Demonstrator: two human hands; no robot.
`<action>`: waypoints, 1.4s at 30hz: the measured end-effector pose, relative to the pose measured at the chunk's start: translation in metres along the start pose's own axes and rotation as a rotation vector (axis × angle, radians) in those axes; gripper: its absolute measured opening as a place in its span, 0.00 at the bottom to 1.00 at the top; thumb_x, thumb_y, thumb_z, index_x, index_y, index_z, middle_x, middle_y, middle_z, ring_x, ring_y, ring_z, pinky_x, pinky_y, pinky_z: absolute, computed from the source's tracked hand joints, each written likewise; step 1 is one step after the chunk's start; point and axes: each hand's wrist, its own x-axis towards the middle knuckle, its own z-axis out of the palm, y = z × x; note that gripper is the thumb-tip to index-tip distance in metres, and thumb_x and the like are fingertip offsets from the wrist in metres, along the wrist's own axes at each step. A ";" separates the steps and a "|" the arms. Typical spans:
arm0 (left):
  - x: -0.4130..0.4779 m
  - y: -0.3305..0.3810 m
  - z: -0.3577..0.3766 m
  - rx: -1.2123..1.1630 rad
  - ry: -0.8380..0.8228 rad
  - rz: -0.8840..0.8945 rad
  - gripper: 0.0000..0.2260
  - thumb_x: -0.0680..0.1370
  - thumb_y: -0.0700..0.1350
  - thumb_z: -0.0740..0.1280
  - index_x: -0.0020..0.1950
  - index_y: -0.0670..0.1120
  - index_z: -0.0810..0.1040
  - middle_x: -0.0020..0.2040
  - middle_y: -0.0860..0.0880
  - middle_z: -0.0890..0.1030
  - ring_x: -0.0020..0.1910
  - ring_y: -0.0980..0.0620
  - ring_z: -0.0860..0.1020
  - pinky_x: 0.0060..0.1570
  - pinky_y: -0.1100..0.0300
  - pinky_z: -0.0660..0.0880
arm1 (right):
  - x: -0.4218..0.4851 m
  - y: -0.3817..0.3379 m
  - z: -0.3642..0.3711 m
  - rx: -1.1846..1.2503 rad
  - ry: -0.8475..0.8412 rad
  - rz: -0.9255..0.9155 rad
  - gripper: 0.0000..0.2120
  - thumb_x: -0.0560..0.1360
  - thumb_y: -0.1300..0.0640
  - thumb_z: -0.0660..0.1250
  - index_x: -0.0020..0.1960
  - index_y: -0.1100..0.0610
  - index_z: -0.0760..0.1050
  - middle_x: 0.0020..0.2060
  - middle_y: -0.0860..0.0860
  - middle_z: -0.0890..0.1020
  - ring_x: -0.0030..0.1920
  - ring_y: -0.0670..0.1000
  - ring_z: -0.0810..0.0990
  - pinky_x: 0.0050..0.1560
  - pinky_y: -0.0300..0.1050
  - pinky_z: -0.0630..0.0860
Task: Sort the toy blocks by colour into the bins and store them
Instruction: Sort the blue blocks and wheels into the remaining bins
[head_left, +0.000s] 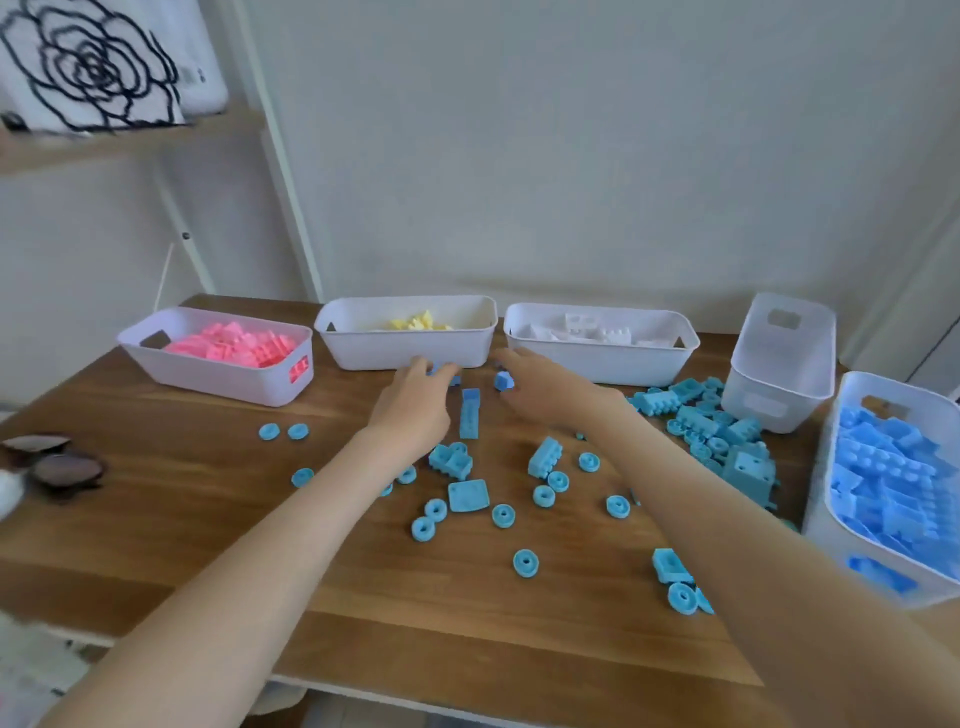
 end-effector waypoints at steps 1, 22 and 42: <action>0.007 -0.010 0.000 -0.018 -0.017 -0.005 0.30 0.76 0.31 0.58 0.75 0.51 0.61 0.69 0.45 0.64 0.68 0.45 0.64 0.61 0.51 0.71 | 0.009 -0.001 0.005 -0.025 -0.021 0.008 0.24 0.79 0.61 0.55 0.74 0.51 0.58 0.70 0.53 0.65 0.66 0.55 0.69 0.63 0.48 0.66; 0.051 -0.056 0.037 0.056 0.020 0.405 0.17 0.83 0.47 0.54 0.72 0.49 0.63 0.67 0.51 0.67 0.67 0.52 0.63 0.66 0.54 0.62 | 0.043 0.013 0.039 -0.491 0.073 -0.335 0.19 0.81 0.44 0.47 0.68 0.50 0.60 0.58 0.51 0.70 0.41 0.47 0.73 0.36 0.39 0.68; 0.051 -0.056 0.036 -0.047 0.044 0.355 0.11 0.80 0.54 0.60 0.58 0.49 0.72 0.55 0.52 0.72 0.56 0.54 0.69 0.56 0.59 0.70 | 0.041 0.002 0.049 -0.389 0.298 0.151 0.15 0.81 0.53 0.50 0.62 0.59 0.66 0.47 0.55 0.79 0.41 0.55 0.81 0.33 0.44 0.72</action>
